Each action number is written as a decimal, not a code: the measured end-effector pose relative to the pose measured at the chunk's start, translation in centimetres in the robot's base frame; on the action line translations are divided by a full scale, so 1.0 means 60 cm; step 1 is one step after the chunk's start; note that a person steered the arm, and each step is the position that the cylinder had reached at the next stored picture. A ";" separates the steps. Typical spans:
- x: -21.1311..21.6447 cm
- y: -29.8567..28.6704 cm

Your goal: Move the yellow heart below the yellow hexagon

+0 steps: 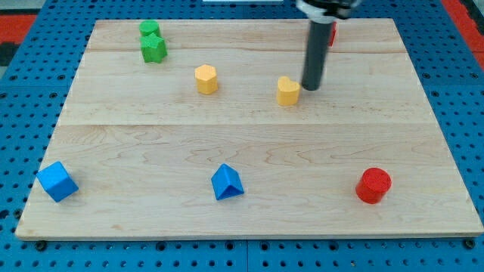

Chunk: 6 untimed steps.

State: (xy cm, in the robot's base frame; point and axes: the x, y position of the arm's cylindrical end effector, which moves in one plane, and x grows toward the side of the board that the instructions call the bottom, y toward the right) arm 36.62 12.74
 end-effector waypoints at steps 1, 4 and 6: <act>0.013 -0.055; 0.028 -0.291; 0.027 -0.229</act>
